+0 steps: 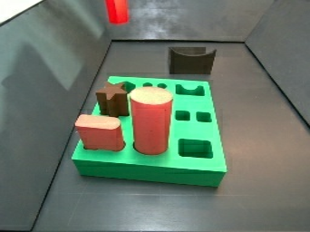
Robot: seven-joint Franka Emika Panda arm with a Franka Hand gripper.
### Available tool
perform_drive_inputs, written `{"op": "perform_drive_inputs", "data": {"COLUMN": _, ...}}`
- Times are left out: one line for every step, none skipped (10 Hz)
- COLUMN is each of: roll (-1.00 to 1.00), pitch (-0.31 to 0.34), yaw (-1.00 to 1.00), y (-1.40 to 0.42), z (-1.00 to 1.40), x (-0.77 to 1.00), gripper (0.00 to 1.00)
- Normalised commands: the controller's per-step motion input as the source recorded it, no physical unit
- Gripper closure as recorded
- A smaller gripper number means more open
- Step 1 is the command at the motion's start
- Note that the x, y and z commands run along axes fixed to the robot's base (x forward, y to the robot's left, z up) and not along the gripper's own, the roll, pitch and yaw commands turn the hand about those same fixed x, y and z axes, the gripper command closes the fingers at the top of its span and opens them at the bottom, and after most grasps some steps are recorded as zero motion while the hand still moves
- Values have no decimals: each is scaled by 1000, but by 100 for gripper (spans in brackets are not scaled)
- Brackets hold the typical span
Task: Pick up the hexagon object. Move up. Move to above the board. Insert the hexagon object.
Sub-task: Move to above the board.
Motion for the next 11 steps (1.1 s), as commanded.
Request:
{"op": "perform_drive_inputs", "data": {"roll": 119, "pitch": 79, "yaw": 32, "y": -52, "z": 1000, "x": 27, "gripper": 100}}
{"op": "perform_drive_inputs", "data": {"roll": 119, "pitch": 82, "yaw": 34, "y": -48, "z": 1000, "x": 24, "gripper": 100}}
{"op": "perform_drive_inputs", "data": {"roll": 118, "pitch": 83, "yaw": 35, "y": -42, "z": 1000, "x": 24, "gripper": 100}}
{"op": "perform_drive_inputs", "data": {"roll": 116, "pitch": 83, "yaw": 37, "y": -36, "z": 1000, "x": 23, "gripper": 100}}
{"op": "perform_drive_inputs", "data": {"roll": 114, "pitch": 82, "yaw": 39, "y": -33, "z": 951, "x": 19, "gripper": 100}}
{"op": "perform_drive_inputs", "data": {"roll": 113, "pitch": 80, "yaw": 40, "y": -28, "z": 845, "x": 15, "gripper": 100}}
{"op": "perform_drive_inputs", "data": {"roll": 110, "pitch": 81, "yaw": 40, "y": -20, "z": 632, "x": 9, "gripper": 100}}
{"op": "perform_drive_inputs", "data": {"roll": 107, "pitch": 81, "yaw": 37, "y": -12, "z": 421, "x": 8, "gripper": 100}}
{"op": "perform_drive_inputs", "data": {"roll": 103, "pitch": 79, "yaw": 35, "y": -8, "z": 261, "x": 8, "gripper": 100}}
{"op": "perform_drive_inputs", "data": {"roll": 25, "pitch": 446, "yaw": -285, "y": -1000, "z": 77, "x": 403, "gripper": 100}}
{"op": "perform_drive_inputs", "data": {"roll": 22, "pitch": 439, "yaw": -265, "y": -1000, "z": 55, "x": 409, "gripper": 100}}
